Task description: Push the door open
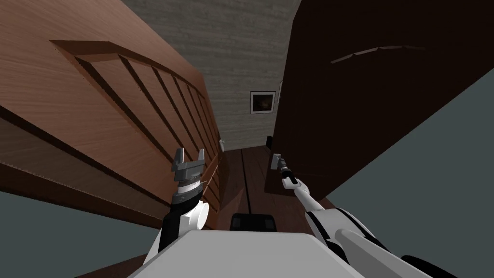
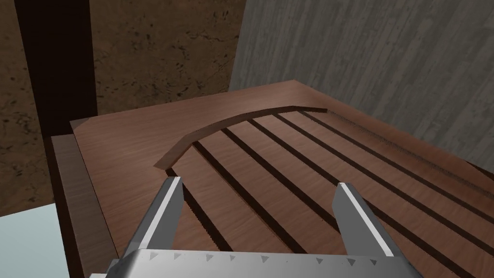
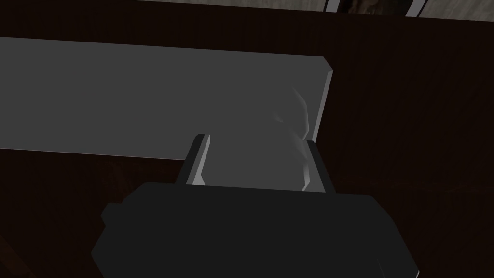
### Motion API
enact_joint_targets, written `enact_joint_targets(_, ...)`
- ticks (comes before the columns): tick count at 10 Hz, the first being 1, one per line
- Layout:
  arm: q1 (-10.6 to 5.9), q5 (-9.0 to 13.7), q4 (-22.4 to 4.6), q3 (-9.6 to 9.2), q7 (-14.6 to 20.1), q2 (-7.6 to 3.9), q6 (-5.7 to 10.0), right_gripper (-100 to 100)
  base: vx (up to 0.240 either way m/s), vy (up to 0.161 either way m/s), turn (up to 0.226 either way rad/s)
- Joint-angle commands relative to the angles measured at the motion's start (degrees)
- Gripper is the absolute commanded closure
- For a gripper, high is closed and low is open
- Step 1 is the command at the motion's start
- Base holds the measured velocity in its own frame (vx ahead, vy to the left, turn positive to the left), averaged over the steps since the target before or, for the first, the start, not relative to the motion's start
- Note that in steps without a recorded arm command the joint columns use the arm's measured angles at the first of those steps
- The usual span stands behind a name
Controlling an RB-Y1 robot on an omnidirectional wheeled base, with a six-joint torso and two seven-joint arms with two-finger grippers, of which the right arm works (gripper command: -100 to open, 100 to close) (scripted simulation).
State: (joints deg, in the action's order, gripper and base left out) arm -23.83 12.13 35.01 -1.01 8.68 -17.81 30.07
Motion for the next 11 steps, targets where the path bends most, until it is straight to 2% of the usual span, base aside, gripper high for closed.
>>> enact_joint_targets(1, -0.6, -0.1, -0.7, 0.44, -0.4, -0.06, 0.08, 100, 0.122, 0.051, -0.199)
enact_joint_targets(5, -1.86, -0.7, -1.2, 0.24, -1.5, 1.66, -0.15, 100, 0.154, 0.057, -0.251)
enact_joint_targets(6, -2.01, -0.8, -1.4, -0.24, -1.0, 1.55, -0.02, -100, -0.077, 0.068, -0.059)
enact_joint_targets(11, -2.34, -1.2, -0.9, -1.25, -0.7, 1.92, -0.39, -100, -0.196, 0.023, 0.008)
